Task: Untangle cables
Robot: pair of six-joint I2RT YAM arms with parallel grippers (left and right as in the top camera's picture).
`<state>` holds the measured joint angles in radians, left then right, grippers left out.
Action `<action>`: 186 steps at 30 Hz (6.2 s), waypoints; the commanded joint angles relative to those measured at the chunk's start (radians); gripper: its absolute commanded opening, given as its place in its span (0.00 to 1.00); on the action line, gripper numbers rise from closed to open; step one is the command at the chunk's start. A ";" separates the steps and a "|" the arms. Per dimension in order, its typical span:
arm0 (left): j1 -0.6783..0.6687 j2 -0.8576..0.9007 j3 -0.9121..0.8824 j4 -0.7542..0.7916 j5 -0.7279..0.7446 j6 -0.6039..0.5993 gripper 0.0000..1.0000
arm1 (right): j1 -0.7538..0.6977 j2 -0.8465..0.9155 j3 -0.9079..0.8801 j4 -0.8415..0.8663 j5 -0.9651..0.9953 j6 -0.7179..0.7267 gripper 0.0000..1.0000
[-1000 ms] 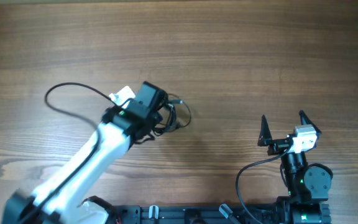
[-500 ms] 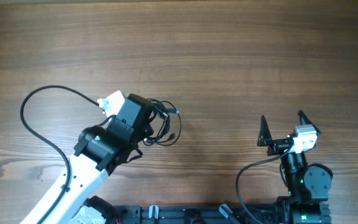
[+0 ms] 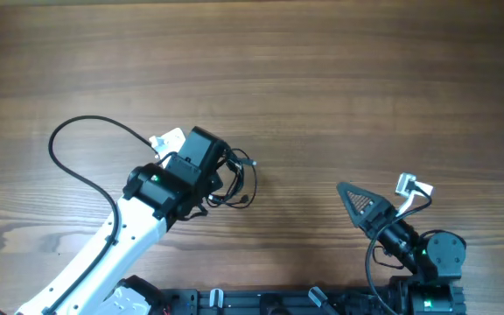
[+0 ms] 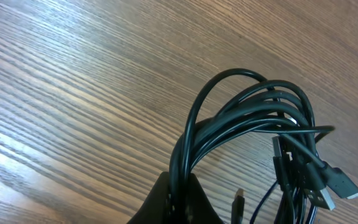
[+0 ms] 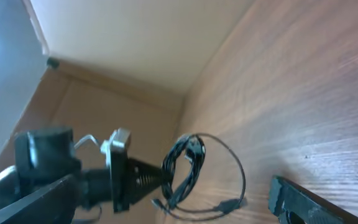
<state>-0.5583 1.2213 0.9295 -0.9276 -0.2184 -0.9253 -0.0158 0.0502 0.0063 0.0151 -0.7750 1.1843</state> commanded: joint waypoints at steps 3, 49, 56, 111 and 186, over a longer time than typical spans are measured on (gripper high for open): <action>-0.003 0.004 0.017 0.021 0.074 0.002 0.04 | 0.006 0.075 -0.001 0.002 -0.081 -0.203 1.00; -0.154 0.015 0.017 0.187 0.425 1.076 0.04 | 0.301 0.844 -0.001 0.650 -0.097 -0.283 0.99; -0.278 0.020 0.017 0.323 0.424 1.075 0.04 | 0.301 0.844 -0.001 0.650 -0.125 -0.230 0.37; -0.230 0.166 0.017 0.467 0.386 -0.196 0.04 | 0.301 0.844 -0.001 0.757 0.250 0.238 0.21; -0.350 0.007 0.017 0.570 0.604 0.478 0.04 | 0.301 0.844 -0.001 0.687 0.257 -0.011 0.45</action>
<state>-0.9005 1.2747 0.9321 -0.3969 0.2718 -0.4816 0.2939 0.8841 0.0078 0.7185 -0.5499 1.2266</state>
